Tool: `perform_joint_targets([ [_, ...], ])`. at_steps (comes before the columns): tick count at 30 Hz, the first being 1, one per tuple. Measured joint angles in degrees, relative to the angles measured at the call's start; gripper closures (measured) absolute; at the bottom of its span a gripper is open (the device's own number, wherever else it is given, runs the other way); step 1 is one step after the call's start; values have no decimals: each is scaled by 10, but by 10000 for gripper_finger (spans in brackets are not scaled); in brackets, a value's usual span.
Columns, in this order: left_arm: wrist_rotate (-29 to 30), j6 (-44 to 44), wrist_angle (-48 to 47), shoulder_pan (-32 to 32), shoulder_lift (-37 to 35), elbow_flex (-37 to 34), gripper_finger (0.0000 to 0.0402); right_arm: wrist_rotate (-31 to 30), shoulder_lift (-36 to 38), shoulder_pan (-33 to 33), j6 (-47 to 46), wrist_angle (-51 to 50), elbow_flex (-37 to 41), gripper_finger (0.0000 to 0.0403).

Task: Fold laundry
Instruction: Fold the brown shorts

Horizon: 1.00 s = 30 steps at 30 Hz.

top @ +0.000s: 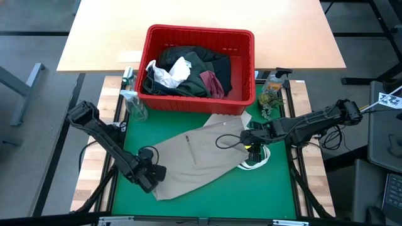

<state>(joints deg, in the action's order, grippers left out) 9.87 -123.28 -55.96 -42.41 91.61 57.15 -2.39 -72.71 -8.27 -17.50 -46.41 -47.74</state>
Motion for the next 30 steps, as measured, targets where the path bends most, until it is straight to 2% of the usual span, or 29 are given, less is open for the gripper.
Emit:
perform_joint_targets([
  [5,-18,-36,3,0,33,-1,211,0,0,0,0,0,0,247],
  [17,-12,-39,58,4,98,1,211,0,0,0,0,0,0,247],
  [30,-7,-37,69,5,109,0,218,0,0,0,0,1,0,247],
])
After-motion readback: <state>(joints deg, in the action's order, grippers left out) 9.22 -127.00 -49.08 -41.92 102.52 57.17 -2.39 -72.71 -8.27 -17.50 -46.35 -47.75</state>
